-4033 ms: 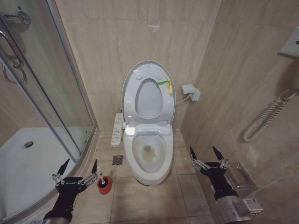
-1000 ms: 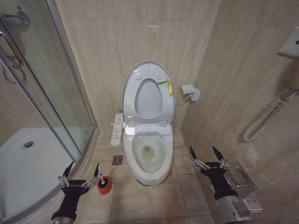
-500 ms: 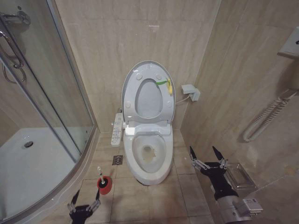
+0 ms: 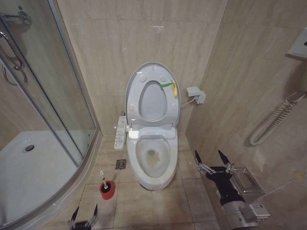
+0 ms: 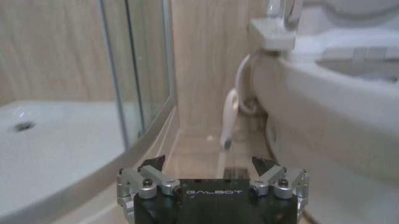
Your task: Open the toilet lid, clean the toilet bowl with a toilet brush, close the toilet lid, and flush.
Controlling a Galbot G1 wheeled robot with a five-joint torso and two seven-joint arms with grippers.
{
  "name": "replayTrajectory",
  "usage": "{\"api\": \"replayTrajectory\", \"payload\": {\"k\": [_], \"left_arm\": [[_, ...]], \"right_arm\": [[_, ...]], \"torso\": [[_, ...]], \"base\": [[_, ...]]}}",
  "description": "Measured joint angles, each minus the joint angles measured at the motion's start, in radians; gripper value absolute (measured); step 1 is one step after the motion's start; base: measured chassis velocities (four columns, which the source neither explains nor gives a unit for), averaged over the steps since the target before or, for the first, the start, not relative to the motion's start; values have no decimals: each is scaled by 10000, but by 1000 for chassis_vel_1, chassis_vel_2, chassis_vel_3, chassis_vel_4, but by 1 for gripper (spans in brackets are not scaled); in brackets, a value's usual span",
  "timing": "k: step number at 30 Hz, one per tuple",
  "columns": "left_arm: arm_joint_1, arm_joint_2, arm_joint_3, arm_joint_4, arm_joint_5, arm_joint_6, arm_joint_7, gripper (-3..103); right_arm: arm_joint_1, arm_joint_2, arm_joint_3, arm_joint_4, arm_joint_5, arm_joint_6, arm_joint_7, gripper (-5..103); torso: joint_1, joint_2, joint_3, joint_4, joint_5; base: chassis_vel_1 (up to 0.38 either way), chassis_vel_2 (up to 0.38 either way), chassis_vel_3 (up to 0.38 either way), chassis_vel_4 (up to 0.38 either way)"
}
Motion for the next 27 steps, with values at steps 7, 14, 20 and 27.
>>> {"api": "replayTrajectory", "payload": {"k": [7, 14, 20, 27], "left_arm": [[-1432, 227, 97, 977, 208, -181, 321, 94], [-2348, 514, 171, 2199, 353, -280, 617, 96], [-2885, 680, 257, 2821, 507, -429, 830, 94], [-3689, 814, 403, 3597, 633, -616, 1104, 93]], "right_arm": [[0, 0, 0, 0, 0, 0, 0, 100], [0, 0, 0, 0, 0, 0, 0, 100], [0, 0, 0, 0, 0, 0, 0, 100], [0, 0, 0, 0, 0, 0, 0, 100]], "torso": [[0, -1, 1, -1, -1], [0, 0, 1, 3, -1], [0, -1, 1, 1, -1], [0, -1, 1, 0, 0]], "base": [[0, 0, 0, 0], [0, 0, 0, 0], [0, 0, 0, 0], [0, 0, 0, 0]]}}
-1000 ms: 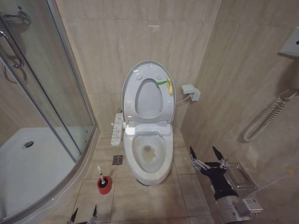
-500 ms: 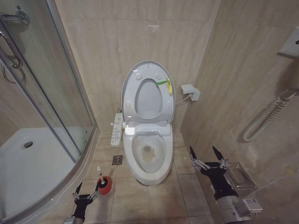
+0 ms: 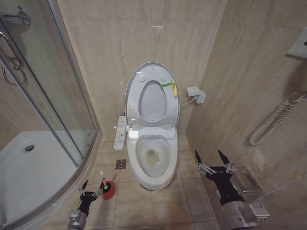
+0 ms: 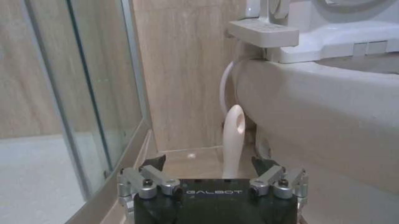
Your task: Open the toilet lid, clean the toilet bowl with a toilet brush, close the toilet lid, and flush.
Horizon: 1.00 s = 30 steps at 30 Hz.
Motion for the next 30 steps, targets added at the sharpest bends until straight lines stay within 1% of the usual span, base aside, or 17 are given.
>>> {"api": "replayTrajectory", "payload": {"k": [2, 4, 7, 9, 16, 27, 28, 30], "left_arm": [[-129, 11, 24, 167, -41, -48, 44, 93], [-528, 18, 52, 695, -49, -252, 218, 93], [-784, 4, 57, 954, 80, -365, 345, 93], [-1051, -82, 66, 1157, 420, -449, 459, 93], [-1362, -217, 291, 1348, 675, -540, 567, 93], [-1364, -179, 319, 1374, 626, -534, 462, 92], [-1362, -178, 314, 1375, 624, -536, 461, 67], [-1361, -177, 304, 1396, 622, -550, 461, 67]], "right_arm": [[0, 0, 0, 0, 0, 0, 0, 100], [0, 0, 0, 0, 0, 0, 0, 100], [0, 0, 0, 0, 0, 0, 0, 100], [0, 0, 0, 0, 0, 0, 0, 100], [0, 0, 0, 0, 0, 0, 0, 100], [0, 0, 0, 0, 0, 0, 0, 100], [0, 0, 0, 0, 0, 0, 0, 100], [0, 0, 0, 0, 0, 0, 0, 100]], "torso": [[0, 0, 0, 1, 1], [0, 0, 0, 2, -2], [0, 0, 0, 0, 2], [0, 0, 0, 2, 0], [-1, 0, -1, 0, 0], [-1, 0, -1, 2, 1], [-1, 0, -1, 2, 0], [-1, 0, -1, 1, 1]], "base": [[0, 0, 0, 0], [0, 0, 0, 0], [0, 0, 0, 0], [0, 0, 0, 0], [0, 0, 0, 0], [0, 0, 0, 0], [0, 0, 0, 0], [0, 0, 0, 0]]}}
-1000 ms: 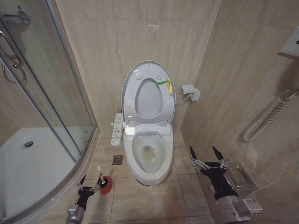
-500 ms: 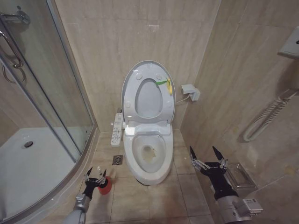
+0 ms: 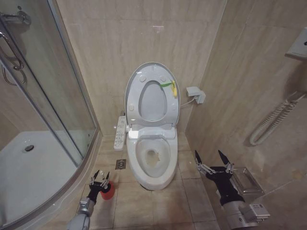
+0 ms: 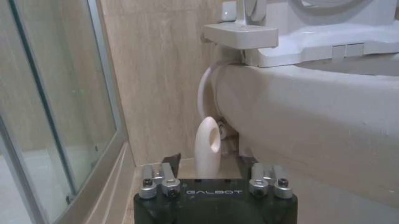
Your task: Open the toilet lid, clean the toilet bowl with a toilet brush, close the toilet lid, and flush.
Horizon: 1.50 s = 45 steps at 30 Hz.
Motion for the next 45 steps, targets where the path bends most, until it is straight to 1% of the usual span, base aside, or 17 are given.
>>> {"api": "replayTrajectory", "payload": {"k": [4, 5, 12, 13, 19, 28, 30, 32, 34, 36, 41, 42, 43, 44, 45], "left_arm": [[45, 2, -11, 17, -6, -64, 70, 67], [71, 3, -18, 16, -8, -74, 83, 40], [306, -22, -118, -119, -54, -58, 184, 40], [358, -27, -156, -134, -58, -65, 230, 20], [582, -38, -299, -206, -117, -177, 297, 20], [1180, 2, -575, -639, -548, -321, 175, 20], [1285, 96, -648, -774, -752, -363, 133, 20], [1298, 130, -663, -813, -814, -391, 161, 20], [1314, 192, -720, -891, -955, -508, 340, 20], [1444, 260, -770, -1139, -1170, -570, 446, 20], [1739, 329, -842, -1596, -1438, -568, 493, 20], [1847, 340, -869, -1788, -1555, -561, 505, 20], [2034, 356, -882, -2161, -1871, -490, 521, 20], [2034, 356, -882, -2161, -1871, -490, 521, 20], [2124, 360, -882, -2369, -2066, -431, 524, 20]], "right_arm": [[0, 0, 0, 0, 0, 0, 0, 100], [0, 0, 0, 0, 0, 0, 0, 100], [0, 0, 0, 0, 0, 0, 0, 100], [0, 0, 0, 0, 0, 0, 0, 100], [0, 0, 0, 0, 0, 0, 0, 100], [0, 0, 0, 0, 0, 0, 0, 100], [0, 0, 0, 0, 0, 0, 0, 100], [0, 0, 0, 0, 0, 0, 0, 100], [0, 0, 0, 0, 0, 0, 0, 100], [0, 0, 0, 0, 0, 0, 0, 100], [0, 0, 0, 0, 0, 0, 0, 100], [0, 0, 0, 0, 0, 0, 0, 100], [0, 0, 0, 0, 0, 0, 0, 100], [0, 0, 0, 0, 0, 0, 0, 100], [0, 0, 0, 0, 0, 0, 0, 100]], "torso": [[0, 0, 0, 0, 0], [0, 0, 0, 0, 0], [0, 0, 0, 0, -1], [0, 0, 0, 0, 1], [0, 1, 0, -1, 1], [0, 1, 0, 2, -2], [0, 0, 0, 2, -3], [0, 1, 0, 1, -3], [0, 1, 0, -1, -2], [0, 0, 0, -2, -3], [0, 0, 0, -1, -3], [0, 0, 0, 0, -3], [0, 0, 0, 0, -2], [0, 0, 0, 0, -2], [0, 0, 0, 0, -3]], "base": [[0, 0, 0, 0], [0, 0, 0, 0], [0, 0, 0, 0], [0, 0, 0, 0], [0, 0, 0, 0], [0, 0, 0, 0], [0, 0, 0, 0], [0, 0, 0, 0], [0, 0, 0, 0], [0, 0, 0, 0], [0, 0, 0, 0], [0, 0, 0, 0], [0, 0, 0, 0], [0, 0, 0, 0], [0, 0, 0, 0]]}}
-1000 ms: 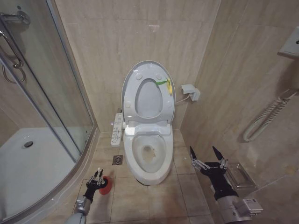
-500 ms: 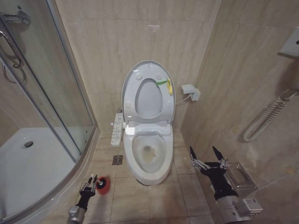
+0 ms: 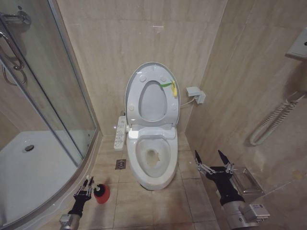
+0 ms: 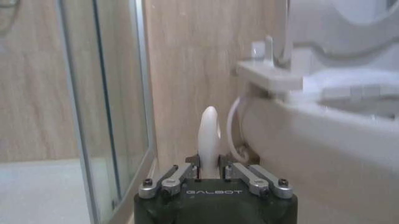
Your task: Open the toilet lid, clean the toilet bowl with a toilet brush, close the toilet lid, and flush.
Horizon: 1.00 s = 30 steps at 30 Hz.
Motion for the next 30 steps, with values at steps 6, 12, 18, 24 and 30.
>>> {"api": "replayTrajectory", "payload": {"k": [6, 12, 18, 24, 30], "left_arm": [[766, -6, -56, -1908, -775, 473, -52, 20], [1877, -16, -312, -4277, -1178, 1296, -194, 20], [3773, 175, -761, -6560, -1553, 1588, 197, 20], [4709, 236, -1055, -8186, -1556, 1656, 579, 20], [4527, 633, -942, -9076, -1766, 2251, 640, 19]], "right_arm": [[0, 0, 0, 0, 0, 0, 0, 100], [-1, 0, 0, 0, 1, 0, 0, 100], [0, 0, -1, 0, 1, 0, 0, 100], [0, 0, 0, 0, 0, 0, 0, 100], [0, 0, -1, 1, 0, 1, 0, 100]], "torso": [[0, 0, 0, -1, 1], [0, 0, 0, -2, 3], [0, 0, 0, 4, 1], [0, 1, -1, 0, 3], [0, 0, 0, -1, 2]], "base": [[0, 0, 0, 0], [0, 0, 0, 0], [0, 0, 0, 0], [0, 0, 0, 0], [0, 0, 0, 0]]}}
